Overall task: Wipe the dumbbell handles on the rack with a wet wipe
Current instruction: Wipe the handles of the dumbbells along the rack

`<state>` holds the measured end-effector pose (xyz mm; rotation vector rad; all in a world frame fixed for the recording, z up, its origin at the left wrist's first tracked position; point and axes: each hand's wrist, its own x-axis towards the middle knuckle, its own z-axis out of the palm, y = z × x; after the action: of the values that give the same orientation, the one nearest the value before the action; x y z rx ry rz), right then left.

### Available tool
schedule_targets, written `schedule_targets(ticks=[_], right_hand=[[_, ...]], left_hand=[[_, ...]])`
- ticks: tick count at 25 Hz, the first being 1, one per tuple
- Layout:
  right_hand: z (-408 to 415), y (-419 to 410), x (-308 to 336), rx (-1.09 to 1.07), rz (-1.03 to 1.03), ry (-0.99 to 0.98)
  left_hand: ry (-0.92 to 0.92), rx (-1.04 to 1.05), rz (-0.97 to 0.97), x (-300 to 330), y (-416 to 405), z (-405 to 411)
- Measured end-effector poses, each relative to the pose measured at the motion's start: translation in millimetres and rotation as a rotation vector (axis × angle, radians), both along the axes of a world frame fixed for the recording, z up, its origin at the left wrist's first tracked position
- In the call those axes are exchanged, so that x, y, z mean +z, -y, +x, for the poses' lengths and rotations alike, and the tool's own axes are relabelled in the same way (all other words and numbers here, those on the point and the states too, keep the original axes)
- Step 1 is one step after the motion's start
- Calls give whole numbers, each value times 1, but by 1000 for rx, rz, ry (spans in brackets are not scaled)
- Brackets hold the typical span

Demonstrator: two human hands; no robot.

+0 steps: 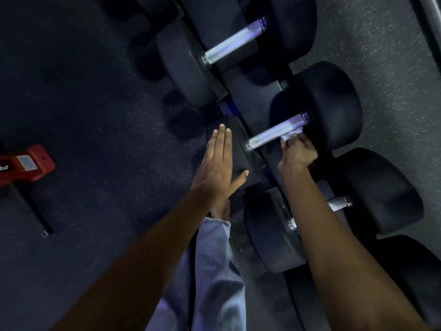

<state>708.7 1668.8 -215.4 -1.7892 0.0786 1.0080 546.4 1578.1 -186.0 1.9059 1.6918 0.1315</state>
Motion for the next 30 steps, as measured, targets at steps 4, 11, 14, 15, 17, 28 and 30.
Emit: schedule_targets(ticks=[4, 11, 14, 15, 17, 28, 30], right_hand=[[-19, 25, -7, 145, -29, -27], [-30, 40, -20, 320, -141, 87], [-4, 5, -14, 53, 18, -133], [3, -4, -8, 1, 43, -226], [11, -14, 1, -47, 58, -359], [-24, 17, -9, 214, -77, -491], [-25, 20, -5, 243, -129, -376]], left_hand=[[0, 5, -9, 1, 0, 0], [9, -1, -30, 4, -2, 0], [19, -3, -19, 3, -1, -1], [20, -2, -19, 2, -1, -2], [14, -4, -14, 1, -1, -2], [4, -13, -12, 0, 0, -1], [-7, -14, -11, 1, 0, -1]])
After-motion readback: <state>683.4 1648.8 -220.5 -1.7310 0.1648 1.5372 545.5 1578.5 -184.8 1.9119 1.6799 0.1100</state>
